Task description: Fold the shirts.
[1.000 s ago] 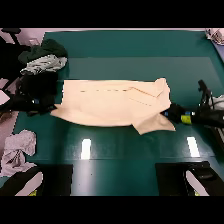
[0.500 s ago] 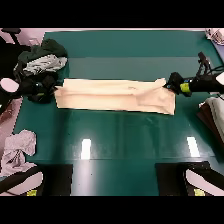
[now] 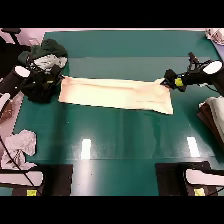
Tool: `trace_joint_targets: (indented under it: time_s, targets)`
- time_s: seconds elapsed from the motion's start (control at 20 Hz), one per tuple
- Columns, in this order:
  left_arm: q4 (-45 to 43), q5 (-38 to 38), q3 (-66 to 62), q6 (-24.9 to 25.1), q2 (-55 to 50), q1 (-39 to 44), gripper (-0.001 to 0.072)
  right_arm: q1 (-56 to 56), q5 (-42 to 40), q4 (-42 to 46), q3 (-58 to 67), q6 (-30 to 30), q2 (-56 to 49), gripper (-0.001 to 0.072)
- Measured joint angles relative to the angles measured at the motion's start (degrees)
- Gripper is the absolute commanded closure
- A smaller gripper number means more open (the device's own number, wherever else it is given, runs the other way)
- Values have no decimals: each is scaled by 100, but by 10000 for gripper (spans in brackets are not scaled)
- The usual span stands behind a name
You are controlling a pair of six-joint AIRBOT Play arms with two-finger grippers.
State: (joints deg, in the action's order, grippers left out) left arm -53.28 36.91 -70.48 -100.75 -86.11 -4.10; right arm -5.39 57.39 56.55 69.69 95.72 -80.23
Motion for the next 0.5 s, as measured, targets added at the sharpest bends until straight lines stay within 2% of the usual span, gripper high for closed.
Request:
trace_joint_targets:
  time_s: [0.25,0.3,0.35,0.4,0.5]
  targets:
    - [133,-166,-114,105,-409,24,678,0,-79,-4,610,-74,-713,695]
    - [162,-227,-120,114,-459,37,552,0,-83,-4,758,-79,-855,695]
    - [177,-302,-129,120,-511,50,487,0,-101,-2,898,-81,-988,691]
    - [214,-365,-138,120,-549,55,445,-2,-111,4,1045,-85,-1130,644]
    - [260,-498,-157,122,-603,72,417,-4,-131,9,1296,-109,-1386,360]
